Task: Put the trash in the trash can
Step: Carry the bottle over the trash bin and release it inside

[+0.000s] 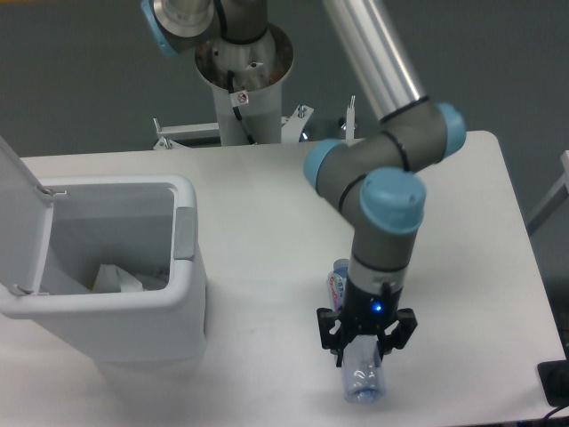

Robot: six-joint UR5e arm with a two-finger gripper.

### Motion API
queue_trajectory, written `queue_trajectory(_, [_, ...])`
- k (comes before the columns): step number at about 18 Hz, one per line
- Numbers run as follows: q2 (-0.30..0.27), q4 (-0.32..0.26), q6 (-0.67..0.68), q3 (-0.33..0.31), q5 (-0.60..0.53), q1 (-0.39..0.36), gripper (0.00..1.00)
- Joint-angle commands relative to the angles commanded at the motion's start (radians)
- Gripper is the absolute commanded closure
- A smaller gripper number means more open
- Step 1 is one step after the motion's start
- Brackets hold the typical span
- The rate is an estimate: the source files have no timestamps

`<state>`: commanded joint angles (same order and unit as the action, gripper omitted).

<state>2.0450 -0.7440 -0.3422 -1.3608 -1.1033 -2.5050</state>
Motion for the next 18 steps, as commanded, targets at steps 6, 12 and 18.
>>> queue_trajectory(6, [-0.123, 0.057, 0.123, 0.060, 0.105, 0.047, 0.37])
queue_trajectory(12, [-0.187, 0.069, 0.118, 0.095, 0.105, 0.178, 0.38])
queue_trajectory(18, [-0.187, 0.069, 0.118, 0.028, 0.099, 0.328, 0.37])
